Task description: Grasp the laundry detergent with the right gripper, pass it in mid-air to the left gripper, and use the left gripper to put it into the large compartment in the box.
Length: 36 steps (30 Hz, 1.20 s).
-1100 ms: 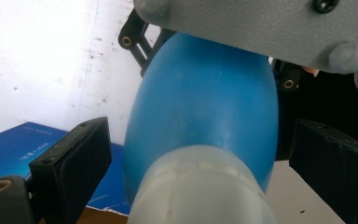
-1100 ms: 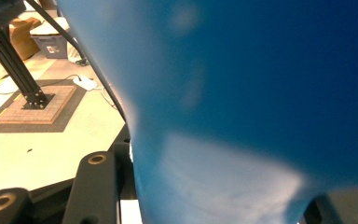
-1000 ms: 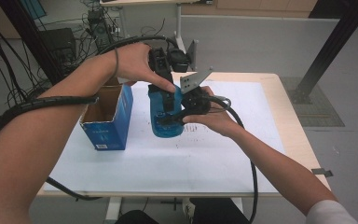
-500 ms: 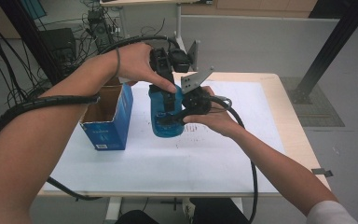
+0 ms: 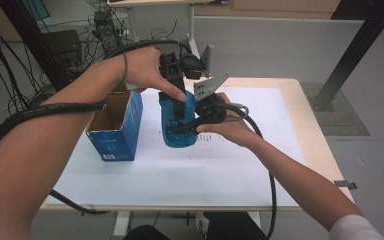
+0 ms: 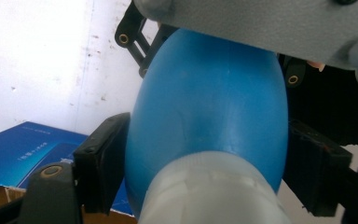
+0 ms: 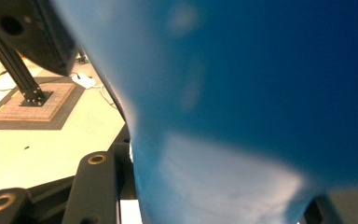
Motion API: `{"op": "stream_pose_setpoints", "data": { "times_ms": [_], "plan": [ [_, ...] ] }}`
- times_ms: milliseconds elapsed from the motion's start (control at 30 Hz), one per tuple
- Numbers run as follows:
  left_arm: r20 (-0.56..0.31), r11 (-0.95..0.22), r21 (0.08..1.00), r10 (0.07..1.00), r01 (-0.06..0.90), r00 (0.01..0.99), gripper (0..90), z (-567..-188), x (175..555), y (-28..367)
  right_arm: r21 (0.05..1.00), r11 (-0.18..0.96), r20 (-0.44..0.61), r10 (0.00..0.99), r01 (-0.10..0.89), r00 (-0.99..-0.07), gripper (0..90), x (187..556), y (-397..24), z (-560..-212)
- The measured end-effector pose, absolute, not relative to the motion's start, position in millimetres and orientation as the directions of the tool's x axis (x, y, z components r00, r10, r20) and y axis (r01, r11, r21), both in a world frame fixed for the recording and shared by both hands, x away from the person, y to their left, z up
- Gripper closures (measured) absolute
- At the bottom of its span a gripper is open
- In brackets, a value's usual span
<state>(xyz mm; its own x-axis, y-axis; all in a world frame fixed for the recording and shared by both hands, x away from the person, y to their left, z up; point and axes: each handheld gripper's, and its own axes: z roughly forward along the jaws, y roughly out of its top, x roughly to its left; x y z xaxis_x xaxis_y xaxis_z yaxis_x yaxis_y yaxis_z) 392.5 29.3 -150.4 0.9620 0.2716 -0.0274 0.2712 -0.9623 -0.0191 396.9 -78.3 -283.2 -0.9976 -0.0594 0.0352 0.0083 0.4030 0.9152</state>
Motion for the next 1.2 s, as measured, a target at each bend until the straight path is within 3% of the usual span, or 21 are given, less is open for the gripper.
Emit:
{"op": "stream_pose_setpoints", "data": {
  "times_ms": [200,1200],
  "plan": [
    [-0.034,-0.964,-0.015,0.267,0.266,0.963,35.9,-151.2,392.2,30.0,0.915,0.404,0.027,-0.067,-0.002,-0.997,44.6,396.0,-78.9,-282.7],
    [-0.023,-0.972,-0.040,0.233,0.232,0.972,37.2,-154.4,392.7,27.9,0.918,0.397,0.016,-0.067,-0.012,-0.998,44.3,396.5,-78.8,-287.0]
  ]
}}
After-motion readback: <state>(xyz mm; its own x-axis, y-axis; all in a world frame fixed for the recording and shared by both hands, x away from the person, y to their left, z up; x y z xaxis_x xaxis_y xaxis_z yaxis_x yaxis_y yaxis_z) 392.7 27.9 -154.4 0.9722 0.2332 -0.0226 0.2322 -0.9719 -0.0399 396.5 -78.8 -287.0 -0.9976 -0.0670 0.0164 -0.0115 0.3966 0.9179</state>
